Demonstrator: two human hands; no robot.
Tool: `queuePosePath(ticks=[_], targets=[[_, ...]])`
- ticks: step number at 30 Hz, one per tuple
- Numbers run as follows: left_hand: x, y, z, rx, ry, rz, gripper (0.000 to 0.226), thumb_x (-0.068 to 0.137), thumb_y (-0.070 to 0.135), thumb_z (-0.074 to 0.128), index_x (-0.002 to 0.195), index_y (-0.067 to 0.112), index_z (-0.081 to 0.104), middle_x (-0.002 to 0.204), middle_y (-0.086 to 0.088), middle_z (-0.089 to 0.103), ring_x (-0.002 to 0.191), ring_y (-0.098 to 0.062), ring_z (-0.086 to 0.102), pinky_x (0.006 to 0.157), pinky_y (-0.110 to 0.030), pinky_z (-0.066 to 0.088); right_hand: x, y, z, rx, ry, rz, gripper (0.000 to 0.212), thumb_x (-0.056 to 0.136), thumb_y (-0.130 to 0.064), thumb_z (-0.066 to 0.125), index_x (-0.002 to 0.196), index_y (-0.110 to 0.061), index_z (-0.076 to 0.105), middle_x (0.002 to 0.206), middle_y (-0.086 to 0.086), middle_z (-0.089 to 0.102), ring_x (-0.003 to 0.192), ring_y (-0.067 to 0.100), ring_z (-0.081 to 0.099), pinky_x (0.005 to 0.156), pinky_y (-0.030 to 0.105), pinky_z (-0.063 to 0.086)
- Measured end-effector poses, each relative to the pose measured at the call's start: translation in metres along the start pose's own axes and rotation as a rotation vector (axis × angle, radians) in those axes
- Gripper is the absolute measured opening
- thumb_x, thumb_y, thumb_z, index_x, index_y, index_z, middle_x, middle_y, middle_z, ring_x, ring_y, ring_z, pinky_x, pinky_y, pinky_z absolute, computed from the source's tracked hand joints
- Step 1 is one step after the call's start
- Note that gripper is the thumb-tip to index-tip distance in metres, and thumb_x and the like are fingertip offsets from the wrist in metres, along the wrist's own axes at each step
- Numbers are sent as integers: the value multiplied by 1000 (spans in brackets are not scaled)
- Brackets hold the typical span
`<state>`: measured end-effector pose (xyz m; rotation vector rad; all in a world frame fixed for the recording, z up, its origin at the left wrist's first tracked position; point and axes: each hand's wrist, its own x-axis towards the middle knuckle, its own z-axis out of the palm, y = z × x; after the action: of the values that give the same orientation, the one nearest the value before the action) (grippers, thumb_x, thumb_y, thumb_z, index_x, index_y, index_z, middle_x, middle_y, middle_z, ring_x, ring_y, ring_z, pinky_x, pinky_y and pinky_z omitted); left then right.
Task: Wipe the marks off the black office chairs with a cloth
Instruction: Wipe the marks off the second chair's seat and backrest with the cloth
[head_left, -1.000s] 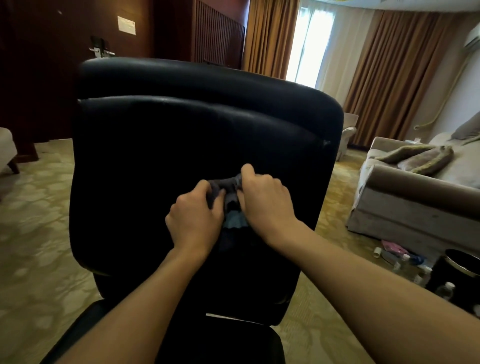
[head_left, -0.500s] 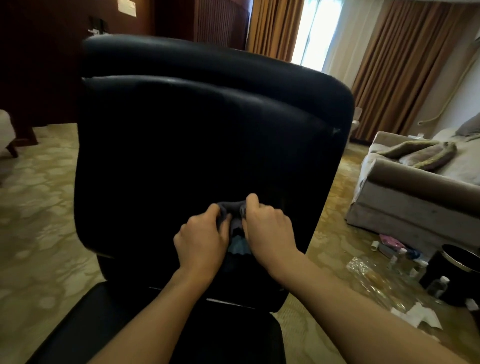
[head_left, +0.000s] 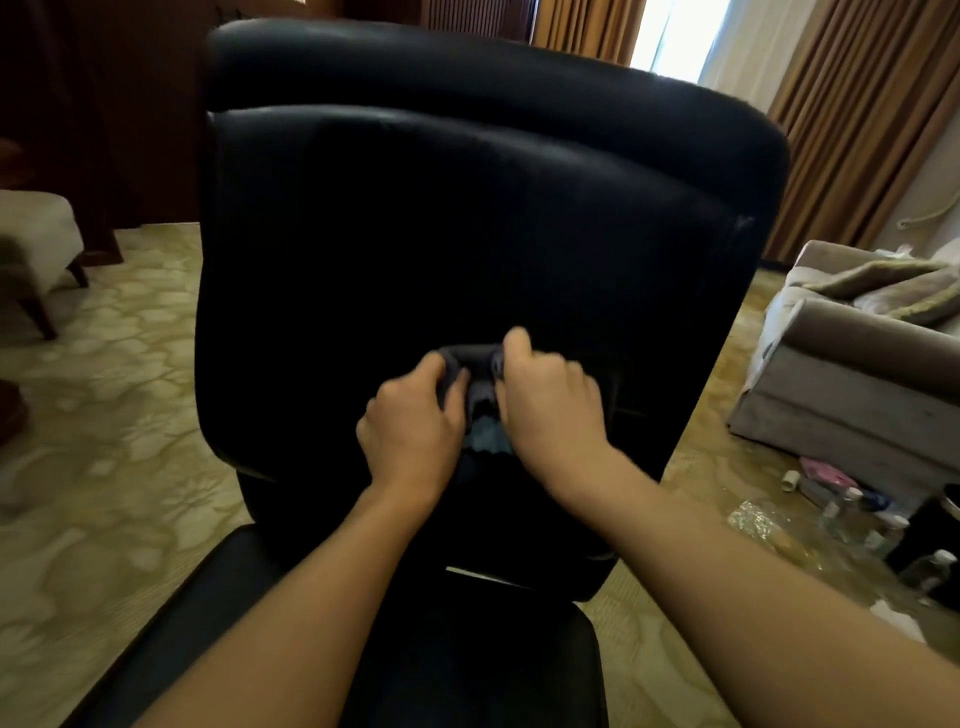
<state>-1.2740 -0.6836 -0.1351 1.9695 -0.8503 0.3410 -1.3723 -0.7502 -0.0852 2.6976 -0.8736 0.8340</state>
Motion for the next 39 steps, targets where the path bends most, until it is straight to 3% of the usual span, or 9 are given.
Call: queuePosePath(ticks=[6, 13, 17, 20, 23, 26, 31, 34, 39], targets=[[-58, -40, 3, 41, -188, -81, 18, 96, 44, 56, 91, 27, 61, 75, 5, 61, 81, -27, 67, 59, -30, 38, -54, -14, 35, 57, -277, -6, 12, 101, -23, 44, 108, -15, 41, 103, 8, 67, 97, 35, 66, 63, 33, 34], [9, 14, -32, -209, 138, -58, 36, 95, 49, 56, 74, 20, 48, 71, -3, 61, 74, -32, 62, 57, -35, 38, 7, -13, -37, 64, 157, 25, 19, 101, -29, 46, 111, -13, 45, 102, 16, 68, 94, 43, 63, 63, 37, 32], [21, 32, -17, -124, 13, -64, 28, 95, 49, 56, 88, 22, 61, 83, -2, 67, 84, -30, 65, 63, -31, 38, 18, 6, -32, -113, 167, 56, 15, 96, -22, 55, 106, -12, 50, 89, 16, 69, 81, 41, 66, 55, 37, 34], [-17, 13, 12, -37, -109, -134, 22, 95, 46, 56, 100, 26, 65, 94, -10, 70, 93, -37, 66, 67, -35, 44, -20, 5, 2, -273, 94, 98, 24, 75, -18, 78, 89, -12, 60, 61, 9, 66, 52, 32, 66, 43, 29, 44], [-68, -17, 25, 53, -233, -225, 20, 96, 43, 56, 102, 26, 65, 97, -9, 70, 96, -35, 66, 68, -35, 45, -63, -7, 32, -187, -256, 46, 17, 96, -17, 47, 112, -11, 50, 97, 10, 72, 89, 33, 71, 67, 35, 52], [-102, -42, 19, 54, -325, -290, 19, 96, 44, 55, 89, 27, 60, 89, 0, 68, 91, -28, 66, 65, -32, 44, -91, -14, 47, -129, -397, 13, 18, 99, -16, 42, 117, -11, 44, 110, 9, 68, 100, 33, 67, 67, 36, 44], [-48, -36, -18, -152, 56, -181, 32, 96, 40, 58, 73, 24, 44, 70, -3, 58, 75, -36, 61, 58, -35, 35, -42, -36, 22, -76, 16, 35, 17, 85, -20, 69, 95, -14, 56, 72, 8, 70, 63, 35, 69, 48, 31, 45], [8, -23, -43, -229, 221, -158, 38, 99, 38, 55, 70, 20, 39, 64, 4, 46, 68, -26, 51, 59, -31, 24, 12, -53, -7, -12, 130, -42, 17, 97, -23, 52, 112, -15, 51, 95, 7, 72, 84, 38, 68, 57, 35, 34], [18, -40, -23, -169, 152, -304, 34, 99, 40, 52, 72, 20, 46, 71, 1, 54, 75, -25, 56, 62, -31, 30, 38, -66, 2, -110, 46, -145, 29, 100, -22, 39, 128, -14, 42, 114, 9, 67, 102, 36, 65, 64, 36, 33]])
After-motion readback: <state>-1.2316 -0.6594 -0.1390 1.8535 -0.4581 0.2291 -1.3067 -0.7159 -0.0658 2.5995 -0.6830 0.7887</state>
